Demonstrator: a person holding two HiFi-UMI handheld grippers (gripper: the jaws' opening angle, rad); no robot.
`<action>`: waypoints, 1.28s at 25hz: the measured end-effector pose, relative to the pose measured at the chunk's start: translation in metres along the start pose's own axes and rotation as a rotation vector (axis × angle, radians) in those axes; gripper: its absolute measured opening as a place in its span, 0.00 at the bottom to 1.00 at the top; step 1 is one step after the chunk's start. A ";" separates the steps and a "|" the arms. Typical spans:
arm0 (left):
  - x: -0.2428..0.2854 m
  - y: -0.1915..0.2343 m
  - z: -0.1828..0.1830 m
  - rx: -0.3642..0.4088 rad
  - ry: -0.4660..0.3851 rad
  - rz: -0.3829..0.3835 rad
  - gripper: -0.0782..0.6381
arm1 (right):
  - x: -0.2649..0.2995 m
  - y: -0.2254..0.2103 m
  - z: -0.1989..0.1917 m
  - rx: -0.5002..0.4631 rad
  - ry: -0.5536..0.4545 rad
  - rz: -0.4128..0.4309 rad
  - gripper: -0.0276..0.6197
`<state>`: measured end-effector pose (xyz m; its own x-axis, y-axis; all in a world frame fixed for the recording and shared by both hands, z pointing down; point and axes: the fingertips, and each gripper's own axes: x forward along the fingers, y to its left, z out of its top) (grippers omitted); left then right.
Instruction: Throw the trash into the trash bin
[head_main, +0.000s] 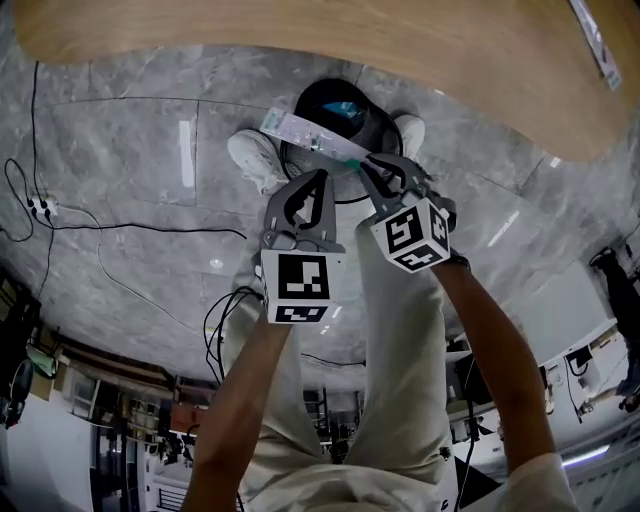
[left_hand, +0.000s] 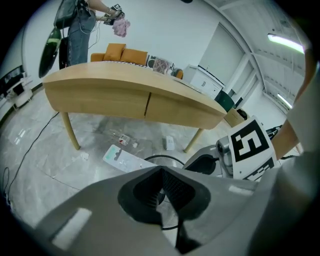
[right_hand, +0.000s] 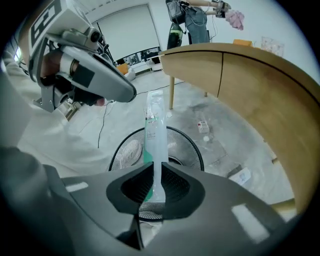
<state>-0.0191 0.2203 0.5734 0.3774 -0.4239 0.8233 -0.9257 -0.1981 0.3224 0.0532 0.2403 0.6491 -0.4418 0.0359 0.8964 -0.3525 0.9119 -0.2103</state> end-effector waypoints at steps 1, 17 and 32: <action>0.003 0.000 -0.001 0.002 0.000 -0.005 0.11 | 0.004 0.000 -0.004 0.001 0.005 -0.001 0.15; 0.033 0.005 -0.018 0.081 0.017 -0.034 0.11 | 0.056 0.003 -0.032 -0.097 0.066 0.006 0.16; 0.031 -0.006 -0.013 0.101 0.027 -0.074 0.11 | 0.053 -0.001 -0.024 -0.025 0.071 -0.027 0.22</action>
<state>-0.0028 0.2203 0.6031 0.4428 -0.3813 0.8115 -0.8872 -0.3171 0.3351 0.0501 0.2516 0.7065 -0.3723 0.0396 0.9273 -0.3419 0.9230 -0.1766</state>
